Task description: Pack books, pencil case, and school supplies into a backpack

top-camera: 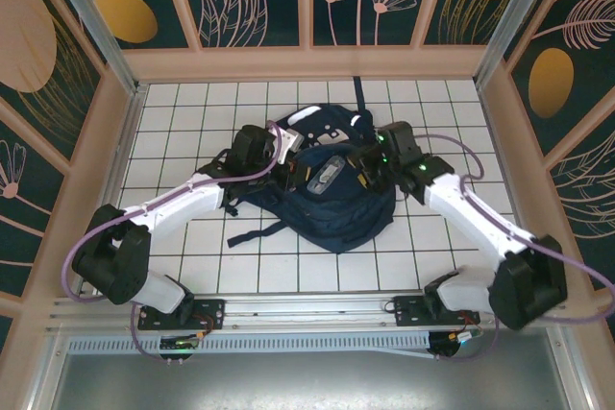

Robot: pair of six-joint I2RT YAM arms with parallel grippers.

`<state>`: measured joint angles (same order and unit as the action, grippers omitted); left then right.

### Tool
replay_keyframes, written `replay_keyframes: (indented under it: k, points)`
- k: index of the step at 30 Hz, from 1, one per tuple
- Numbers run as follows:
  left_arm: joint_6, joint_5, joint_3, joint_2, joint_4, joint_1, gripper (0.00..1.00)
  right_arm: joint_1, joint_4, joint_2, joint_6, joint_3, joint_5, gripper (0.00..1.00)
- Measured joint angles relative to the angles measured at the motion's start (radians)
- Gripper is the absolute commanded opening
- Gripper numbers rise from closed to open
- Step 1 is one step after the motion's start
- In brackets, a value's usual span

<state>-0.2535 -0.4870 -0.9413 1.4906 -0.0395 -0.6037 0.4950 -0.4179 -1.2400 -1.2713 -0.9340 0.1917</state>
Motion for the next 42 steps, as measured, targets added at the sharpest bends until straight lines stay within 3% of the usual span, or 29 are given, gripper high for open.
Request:
replay_keyframes:
  k: [2, 6, 11, 19, 22, 25, 27, 31, 36, 40, 42]
  points:
    - [0.007, -0.002, 0.004, 0.000, -0.001, 0.000, 0.00, 0.010, 0.017, 0.051, -0.028, 0.063, 0.019, 0.31]
    - [0.017, -0.005, 0.008, 0.000, -0.006, 0.000, 0.00, 0.080, 0.055, 0.032, -0.099, 0.116, 0.039, 0.27]
    - [0.017, -0.009, 0.008, 0.000, -0.009, -0.002, 0.00, 0.131, 0.199, -0.117, -0.154, 0.106, 0.060, 0.16]
    - [-0.003, -0.002, 0.023, 0.000, -0.040, -0.004, 0.00, 0.116, 0.420, -0.341, -0.235, 0.046, 0.065, 0.12]
    - [-0.019, 0.003, 0.040, 0.000, -0.069, -0.005, 0.00, 0.095, 0.443, -0.353, -0.256, 0.024, 0.056, 0.16]
    - [-0.037, 0.021, 0.049, 0.000, -0.094, -0.008, 0.00, 0.071, 0.443, -0.348, -0.254, 0.020, 0.061, 0.34]
    - [-0.048, 0.045, 0.059, 0.000, -0.109, -0.012, 0.00, 0.054, 0.417, -0.332, -0.223, 0.018, 0.072, 0.40]
    - [-0.066, 0.109, 0.065, 0.001, -0.140, -0.040, 0.00, 0.007, 0.235, -0.224, -0.128, 0.013, 0.051, 0.66]
    - [-0.097, 0.169, 0.065, 0.036, -0.182, -0.036, 0.00, -0.132, -0.045, 0.034, -0.010, 0.013, -0.068, 0.83]
    - [-0.116, 0.282, 0.047, 0.076, -0.181, -0.035, 0.00, -0.248, -0.259, 0.188, 0.017, 0.069, -0.184, 0.84]
    - [-0.128, 0.361, 0.042, 0.076, -0.180, -0.033, 0.00, -0.374, -0.336, 0.225, 0.032, 0.153, -0.210, 0.84]
